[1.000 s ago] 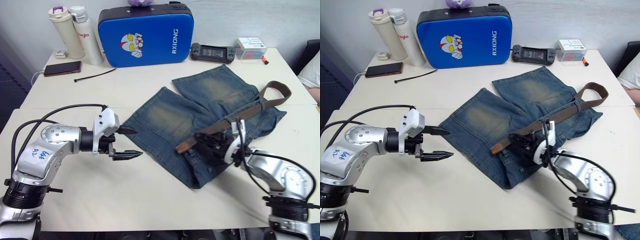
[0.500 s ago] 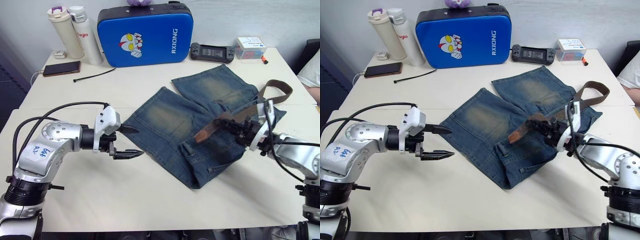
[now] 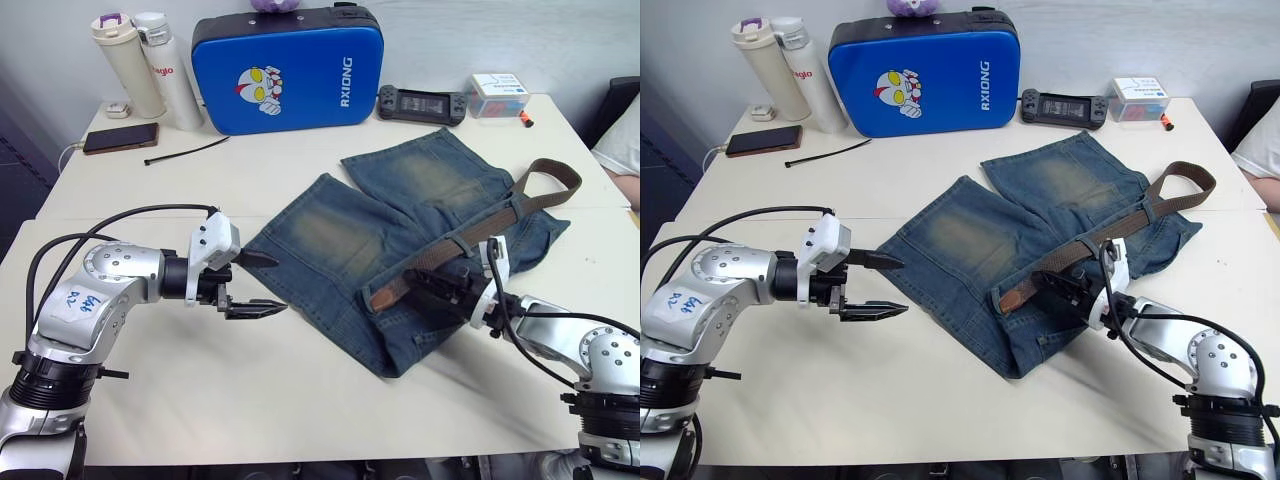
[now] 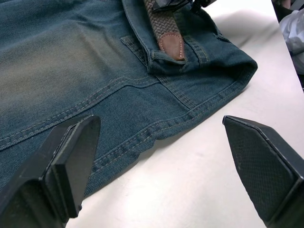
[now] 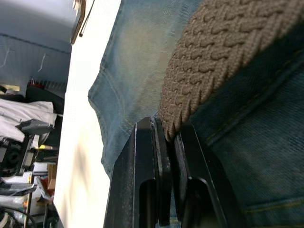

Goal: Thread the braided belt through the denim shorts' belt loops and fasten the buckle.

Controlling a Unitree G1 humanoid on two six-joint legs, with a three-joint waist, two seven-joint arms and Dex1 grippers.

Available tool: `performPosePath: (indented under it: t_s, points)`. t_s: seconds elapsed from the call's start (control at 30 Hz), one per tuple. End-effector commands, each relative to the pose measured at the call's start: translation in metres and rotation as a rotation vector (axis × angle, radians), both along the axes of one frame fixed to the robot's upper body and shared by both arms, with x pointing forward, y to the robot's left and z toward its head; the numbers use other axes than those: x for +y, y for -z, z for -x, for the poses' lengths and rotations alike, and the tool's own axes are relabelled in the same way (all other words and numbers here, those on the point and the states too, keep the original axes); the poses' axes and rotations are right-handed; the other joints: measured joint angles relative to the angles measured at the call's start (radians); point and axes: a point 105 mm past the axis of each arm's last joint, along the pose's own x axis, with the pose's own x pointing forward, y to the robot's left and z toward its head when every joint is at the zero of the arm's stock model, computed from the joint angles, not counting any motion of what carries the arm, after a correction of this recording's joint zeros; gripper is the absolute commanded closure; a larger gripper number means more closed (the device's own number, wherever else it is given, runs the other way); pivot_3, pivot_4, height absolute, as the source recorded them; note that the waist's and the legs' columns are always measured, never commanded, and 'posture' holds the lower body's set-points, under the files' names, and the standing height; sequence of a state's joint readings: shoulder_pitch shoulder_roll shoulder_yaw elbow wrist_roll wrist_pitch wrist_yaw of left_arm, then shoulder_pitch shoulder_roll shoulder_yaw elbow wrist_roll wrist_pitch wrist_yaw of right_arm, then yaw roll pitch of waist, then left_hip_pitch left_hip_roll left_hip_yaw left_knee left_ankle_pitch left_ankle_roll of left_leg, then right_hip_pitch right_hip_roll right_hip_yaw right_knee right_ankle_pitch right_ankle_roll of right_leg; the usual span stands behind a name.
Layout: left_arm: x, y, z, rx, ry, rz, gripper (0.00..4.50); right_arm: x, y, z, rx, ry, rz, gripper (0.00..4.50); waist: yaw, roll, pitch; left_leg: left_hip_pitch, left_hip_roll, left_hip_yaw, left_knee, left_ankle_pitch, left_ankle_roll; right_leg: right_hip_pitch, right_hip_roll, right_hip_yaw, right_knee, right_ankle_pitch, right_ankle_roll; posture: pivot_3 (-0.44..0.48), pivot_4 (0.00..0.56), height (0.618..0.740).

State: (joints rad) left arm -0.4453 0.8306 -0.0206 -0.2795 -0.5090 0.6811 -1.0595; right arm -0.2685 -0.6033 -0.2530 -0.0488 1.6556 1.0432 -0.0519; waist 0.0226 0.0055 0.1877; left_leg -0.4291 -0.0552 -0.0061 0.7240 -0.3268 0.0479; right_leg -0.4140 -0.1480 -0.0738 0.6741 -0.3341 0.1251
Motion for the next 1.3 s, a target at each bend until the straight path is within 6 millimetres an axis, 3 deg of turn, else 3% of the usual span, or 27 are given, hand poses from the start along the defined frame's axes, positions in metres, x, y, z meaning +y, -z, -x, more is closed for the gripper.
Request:
performPosePath:
  t_s: [0.03,0.23,0.57,0.67,0.87,1.03,1.23,1.3]
  points:
    - [-0.001,-0.007,0.002,-0.031,0.011,-0.008,0.0,-0.014,-0.016,-0.01,-0.074,0.055,0.012,4.48,0.0,0.0,0.0,0.0,0.0,0.0,0.0,0.0,0.0,0.0,0.0,0.0,0.0,0.0,0.0,0.0,0.15,0.664]
    - [-0.002,-0.007,0.002,-0.031,0.013,-0.008,0.0,-0.015,-0.018,-0.009,-0.084,0.014,0.022,4.48,0.002,0.0,0.0,0.0,-0.001,-0.001,0.0,0.0,0.0,0.0,0.0,0.0,0.0,0.0,0.0,0.0,0.15,0.664]
    - [-0.003,-0.006,0.002,-0.032,0.014,-0.011,0.0,0.021,0.0,0.003,-0.063,-0.057,-0.001,4.48,0.0,0.0,0.0,0.0,0.0,-0.001,0.0,0.0,0.0,0.0,0.0,0.0,0.0,0.0,0.0,0.0,0.15,0.664]
    - [-0.005,-0.005,0.001,-0.033,0.018,-0.012,0.0,0.041,0.011,0.014,-0.02,-0.105,-0.021,4.48,0.0,0.0,0.0,0.0,0.0,-0.001,0.0,0.0,0.0,0.0,0.0,0.0,0.0,0.0,0.0,0.0,0.15,0.664]
    - [-0.007,-0.005,0.0,-0.034,0.024,-0.008,0.0,0.068,0.03,0.031,0.014,-0.184,0.078,4.48,-0.003,-0.001,0.0,0.002,0.0,-0.001,-0.002,0.0,-0.001,0.0,0.0,0.0,0.001,0.0,0.0,0.0,0.15,0.664]
    - [-0.01,-0.003,0.0,-0.032,0.037,-0.007,0.0,0.073,0.032,0.035,0.045,-0.2,0.117,4.48,-0.008,-0.002,-0.001,0.004,0.0,-0.001,-0.004,0.0,-0.002,0.0,0.001,0.0,0.001,0.0,0.0,0.0,0.15,0.664]
    - [-0.011,-0.002,-0.001,-0.031,0.043,-0.011,0.0,0.033,0.01,0.015,0.032,-0.01,-0.017,1.92,-0.006,-0.002,-0.001,0.004,0.0,0.0,-0.004,0.0,-0.001,0.001,0.0,0.0,0.001,0.0,0.0,0.0,0.15,0.664]
    - [-0.011,-0.001,-0.001,-0.031,0.045,-0.012,0.0,0.023,-0.001,0.011,0.025,0.032,-0.076,1.92,0.001,-0.002,-0.001,0.004,-0.001,0.0,-0.003,0.0,-0.001,0.001,0.0,0.0,0.001,0.0,0.0,0.0,0.15,0.664]
